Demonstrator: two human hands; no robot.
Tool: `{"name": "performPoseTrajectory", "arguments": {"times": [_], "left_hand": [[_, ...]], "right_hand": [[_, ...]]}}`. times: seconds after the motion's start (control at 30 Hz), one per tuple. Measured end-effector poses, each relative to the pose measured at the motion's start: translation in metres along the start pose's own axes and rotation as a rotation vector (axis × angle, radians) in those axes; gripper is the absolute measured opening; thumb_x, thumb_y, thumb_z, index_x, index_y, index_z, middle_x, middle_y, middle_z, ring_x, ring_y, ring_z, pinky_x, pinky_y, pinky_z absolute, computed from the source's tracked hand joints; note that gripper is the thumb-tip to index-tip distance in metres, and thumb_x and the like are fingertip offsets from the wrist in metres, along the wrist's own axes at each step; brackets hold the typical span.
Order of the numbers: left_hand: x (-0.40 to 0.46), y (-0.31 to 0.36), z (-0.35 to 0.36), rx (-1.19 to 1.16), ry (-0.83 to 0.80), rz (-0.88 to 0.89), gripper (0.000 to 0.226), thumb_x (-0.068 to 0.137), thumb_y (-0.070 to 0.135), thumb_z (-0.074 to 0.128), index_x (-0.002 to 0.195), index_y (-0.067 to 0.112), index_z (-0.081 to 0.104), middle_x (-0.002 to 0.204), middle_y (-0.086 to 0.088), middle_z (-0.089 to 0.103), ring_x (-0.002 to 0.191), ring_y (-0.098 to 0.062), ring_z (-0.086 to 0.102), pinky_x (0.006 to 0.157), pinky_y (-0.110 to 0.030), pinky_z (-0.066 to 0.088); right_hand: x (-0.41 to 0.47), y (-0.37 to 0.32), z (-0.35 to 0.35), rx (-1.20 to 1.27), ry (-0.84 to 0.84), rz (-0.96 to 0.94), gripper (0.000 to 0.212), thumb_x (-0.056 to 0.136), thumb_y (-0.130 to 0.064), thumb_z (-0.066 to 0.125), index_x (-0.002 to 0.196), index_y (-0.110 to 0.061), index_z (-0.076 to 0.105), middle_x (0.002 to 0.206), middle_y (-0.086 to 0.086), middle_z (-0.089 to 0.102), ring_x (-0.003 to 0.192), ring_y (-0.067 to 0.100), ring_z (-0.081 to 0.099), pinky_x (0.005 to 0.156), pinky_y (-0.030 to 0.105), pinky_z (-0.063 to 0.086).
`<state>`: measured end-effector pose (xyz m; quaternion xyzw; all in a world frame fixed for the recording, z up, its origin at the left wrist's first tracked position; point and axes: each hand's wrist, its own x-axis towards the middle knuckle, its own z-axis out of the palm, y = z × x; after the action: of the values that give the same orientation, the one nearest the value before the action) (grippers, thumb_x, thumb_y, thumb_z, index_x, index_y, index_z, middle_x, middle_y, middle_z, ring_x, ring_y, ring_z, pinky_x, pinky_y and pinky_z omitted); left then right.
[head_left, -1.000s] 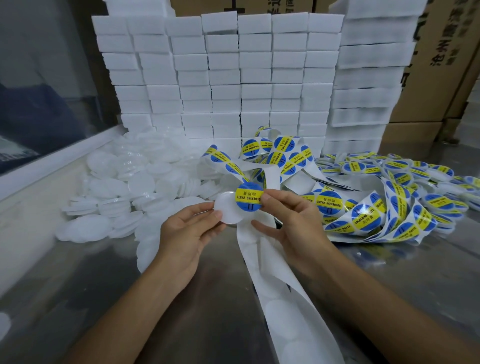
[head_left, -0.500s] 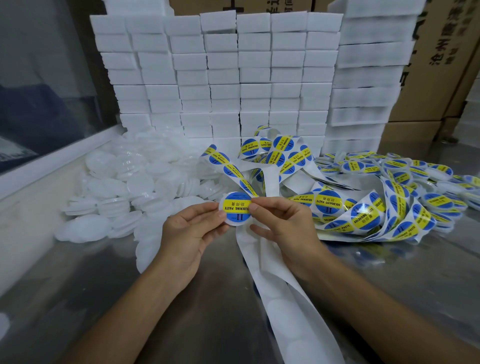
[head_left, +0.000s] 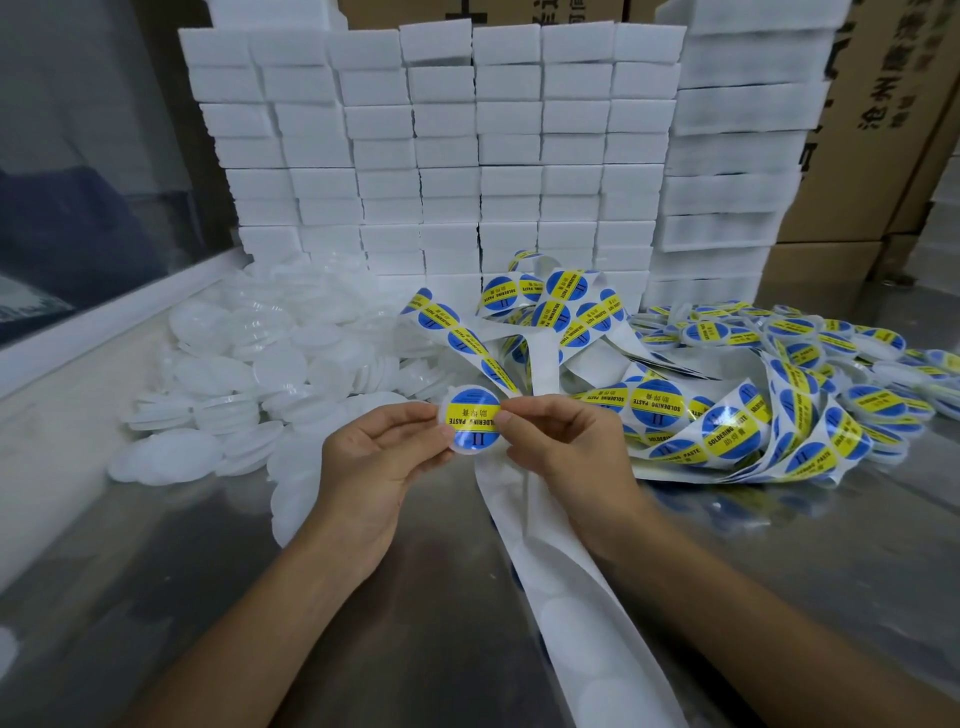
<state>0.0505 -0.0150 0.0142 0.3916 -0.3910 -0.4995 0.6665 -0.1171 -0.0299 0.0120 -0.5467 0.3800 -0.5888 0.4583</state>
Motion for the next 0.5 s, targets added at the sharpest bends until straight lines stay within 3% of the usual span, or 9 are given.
{"name": "performPoseTrajectory", "arguments": {"times": [0.1, 0.23, 0.33, 0.4, 0.5], "left_hand": [[-0.0016, -0.0003, 0.0005, 0.053, -0.009, 0.05, 0.021, 0.066, -0.006, 0.076, 0.075, 0.013, 0.074, 0.078, -0.014, 0.074, 0.072, -0.021, 0.072, 0.066, -0.024, 0.058], [-0.0031, -0.0003, 0.0018, 0.146, -0.003, 0.129, 0.026, 0.069, -0.01, 0.076, 0.072, 0.015, 0.075, 0.078, -0.011, 0.075, 0.075, -0.021, 0.072, 0.068, -0.023, 0.058], [-0.0032, 0.0009, 0.0021, 0.162, -0.005, 0.15, 0.029, 0.069, -0.01, 0.076, 0.07, 0.019, 0.077, 0.077, -0.007, 0.075, 0.076, -0.018, 0.072, 0.07, -0.021, 0.058], [-0.0021, 0.002, 0.0012, 0.122, -0.002, 0.135, 0.026, 0.065, -0.006, 0.078, 0.07, 0.02, 0.078, 0.077, -0.006, 0.075, 0.076, -0.017, 0.072, 0.068, -0.021, 0.057], [-0.0035, 0.002, 0.0028, 0.033, -0.042, 0.072, 0.021, 0.056, 0.007, 0.079, 0.075, 0.015, 0.077, 0.078, -0.008, 0.075, 0.074, -0.017, 0.072, 0.065, -0.021, 0.056]], "right_hand": [[0.001, 0.0026, -0.0008, -0.132, 0.041, -0.128, 0.016, 0.081, -0.01, 0.079, 0.076, -0.025, 0.077, 0.076, -0.004, 0.076, 0.071, 0.007, 0.07, 0.067, 0.016, 0.052], [0.0031, 0.0066, 0.0006, -0.219, 0.076, -0.163, 0.015, 0.08, -0.011, 0.08, 0.073, -0.023, 0.073, 0.07, -0.007, 0.074, 0.063, 0.004, 0.068, 0.062, 0.013, 0.05], [0.0041, 0.0087, 0.0, -0.237, 0.084, -0.114, 0.011, 0.078, -0.02, 0.082, 0.078, -0.021, 0.071, 0.061, -0.001, 0.07, 0.056, 0.007, 0.063, 0.057, 0.018, 0.048], [0.0039, 0.0103, -0.002, -0.265, 0.106, -0.085, 0.021, 0.078, -0.032, 0.082, 0.088, -0.022, 0.067, 0.058, 0.009, 0.064, 0.052, 0.014, 0.057, 0.055, 0.027, 0.047], [0.0005, 0.0086, -0.001, -0.255, 0.066, -0.121, 0.027, 0.082, -0.03, 0.078, 0.105, -0.024, 0.065, 0.073, 0.009, 0.068, 0.059, 0.022, 0.063, 0.061, 0.036, 0.054]]}}
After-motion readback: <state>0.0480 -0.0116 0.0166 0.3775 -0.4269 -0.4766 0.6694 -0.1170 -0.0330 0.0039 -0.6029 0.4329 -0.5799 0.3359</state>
